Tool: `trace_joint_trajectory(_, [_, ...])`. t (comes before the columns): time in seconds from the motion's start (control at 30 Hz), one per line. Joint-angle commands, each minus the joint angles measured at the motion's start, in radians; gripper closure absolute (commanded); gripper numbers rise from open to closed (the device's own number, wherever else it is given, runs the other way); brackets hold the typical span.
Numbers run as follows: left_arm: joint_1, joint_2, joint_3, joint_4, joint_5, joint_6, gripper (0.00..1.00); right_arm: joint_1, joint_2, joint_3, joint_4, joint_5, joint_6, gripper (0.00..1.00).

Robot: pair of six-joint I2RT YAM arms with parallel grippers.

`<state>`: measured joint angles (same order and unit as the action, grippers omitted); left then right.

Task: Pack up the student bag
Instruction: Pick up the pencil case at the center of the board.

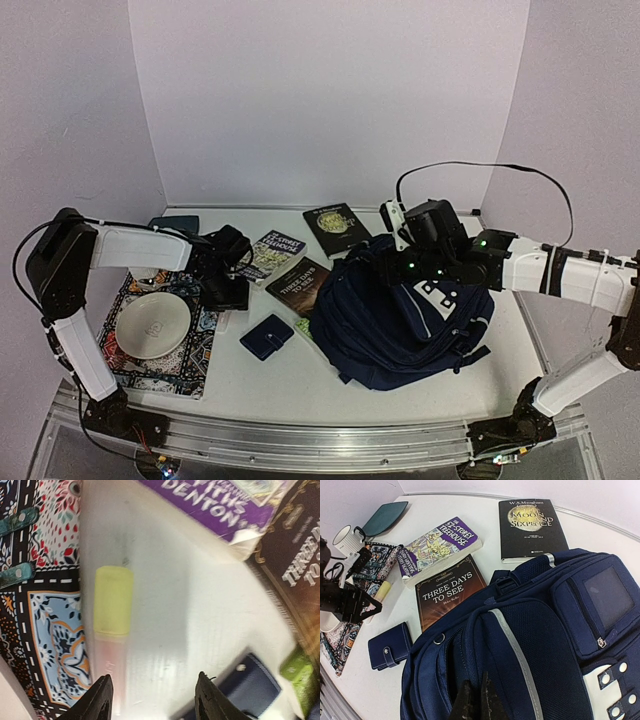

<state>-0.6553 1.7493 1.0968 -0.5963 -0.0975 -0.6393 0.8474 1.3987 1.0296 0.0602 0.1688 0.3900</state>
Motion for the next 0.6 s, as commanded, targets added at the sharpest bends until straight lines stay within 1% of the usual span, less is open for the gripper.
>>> trace_joint_trajectory(0.0, [0.013,0.020,0.056,-0.053,-0.061,0.040,0.44,0.005,-0.051,-0.003,0.043,0.024,0.006,1.00])
trace_joint_trajectory(0.27, [0.021,0.065,0.070,-0.055,-0.072,0.056,0.45,0.005,-0.047,0.001,0.042,0.023,0.004,1.00])
trace_joint_trajectory(0.57, [0.022,0.117,0.081,-0.056,-0.043,0.066,0.58,0.005,-0.047,0.001,0.041,0.017,0.007,1.00])
